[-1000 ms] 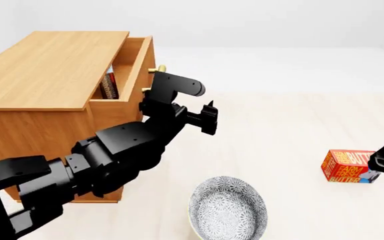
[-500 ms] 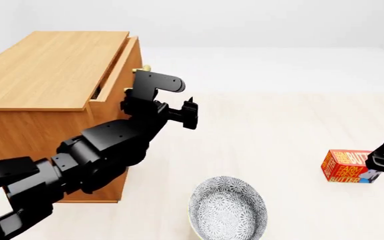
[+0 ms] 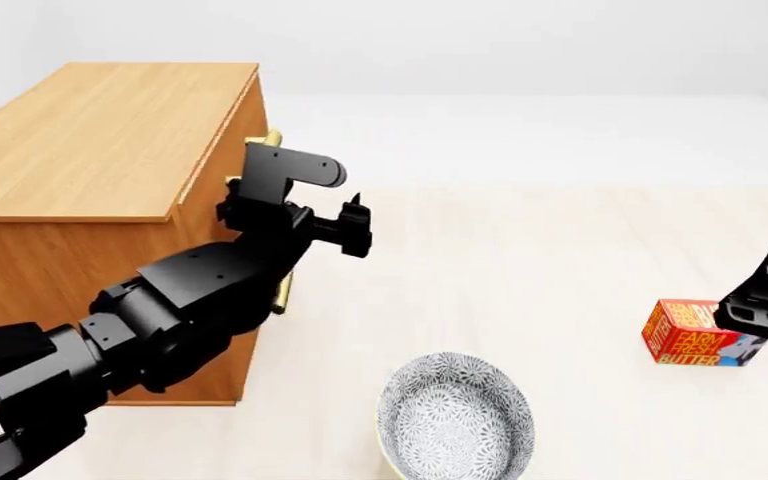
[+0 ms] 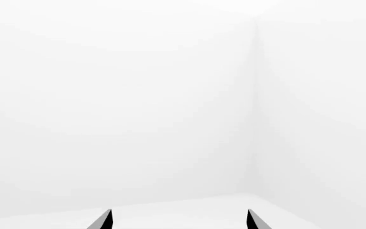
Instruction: Put the chocolate pudding in the top drawer of the cabinet and close it.
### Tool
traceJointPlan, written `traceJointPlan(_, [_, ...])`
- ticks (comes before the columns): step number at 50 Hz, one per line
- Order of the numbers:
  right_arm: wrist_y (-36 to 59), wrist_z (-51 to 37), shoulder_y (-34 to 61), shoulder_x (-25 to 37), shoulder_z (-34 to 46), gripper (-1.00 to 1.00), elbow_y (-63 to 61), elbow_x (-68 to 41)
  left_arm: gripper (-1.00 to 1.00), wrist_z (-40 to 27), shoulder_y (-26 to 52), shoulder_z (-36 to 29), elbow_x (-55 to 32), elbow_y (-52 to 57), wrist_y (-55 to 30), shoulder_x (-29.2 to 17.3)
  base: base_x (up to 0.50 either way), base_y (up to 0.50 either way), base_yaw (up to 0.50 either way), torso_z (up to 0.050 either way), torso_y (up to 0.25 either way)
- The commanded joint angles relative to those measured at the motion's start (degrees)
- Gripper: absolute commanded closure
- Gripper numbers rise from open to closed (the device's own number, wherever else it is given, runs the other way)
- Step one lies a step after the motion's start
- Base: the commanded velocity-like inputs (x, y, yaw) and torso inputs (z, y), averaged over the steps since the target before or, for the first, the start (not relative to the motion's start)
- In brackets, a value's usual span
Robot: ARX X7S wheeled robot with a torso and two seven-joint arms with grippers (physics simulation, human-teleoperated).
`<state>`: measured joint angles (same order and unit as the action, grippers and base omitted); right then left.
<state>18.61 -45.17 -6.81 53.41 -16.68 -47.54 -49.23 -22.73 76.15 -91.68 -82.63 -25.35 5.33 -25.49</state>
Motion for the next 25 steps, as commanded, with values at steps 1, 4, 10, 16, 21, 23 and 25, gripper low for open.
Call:
traceJointPlan(1, [-0.32,0.38,-1.85,-0.03,-1.84,-1.0,-0.71,-0.22,-1.0,-1.9,0.31,-0.65,-2.0,-2.28,-0.12,-3.33,0.0,0.0,0.0,0.0,0.0])
traceJointPlan(4, [-0.83,1.11,-4.49,-0.17,-4.57,-1.0,-1.38,-0.74,-1.0,-2.4,0.4,-0.54,-1.94,-1.6,-0.07,-4.09,0.01,0.0,0.0,0.0,0.0])
traceJointPlan(10, [-1.28,2.17,-8.0,-0.42,-8.48,-1.0,-2.42,-1.64,-1.0,-3.46,0.49,-0.44,-1.69,-0.04,0.02,-5.6,0.0,0.0,0.0,0.0,0.0])
traceJointPlan(16, [-0.85,1.58,-5.94,-0.09,-6.34,-1.0,-1.96,-1.35,-1.0,-4.36,0.58,-0.36,-1.32,2.02,0.2,-6.78,0.0,0.0,0.0,0.0,0.002])
traceJointPlan(21, [-0.46,1.06,-4.1,0.06,-4.39,-1.0,-1.48,-0.97,-1.0,-4.52,0.77,-0.3,-1.01,6.02,0.41,-8.14,0.0,0.0,0.0,0.0,0.002])
traceJointPlan(23, [-0.46,1.08,-4.13,0.02,-4.37,-1.0,-1.45,-0.92,-1.0,-4.9,1.08,-0.49,-0.32,9.74,0.54,-9.38,0.0,0.0,0.0,0.0,0.005])
traceJointPlan(25, [-0.49,1.14,-4.29,-0.04,-4.5,-1.0,-1.44,-0.91,-1.0,-5.29,1.42,-0.68,0.37,13.44,0.62,-10.63,0.0,0.0,0.0,0.0,0.0])
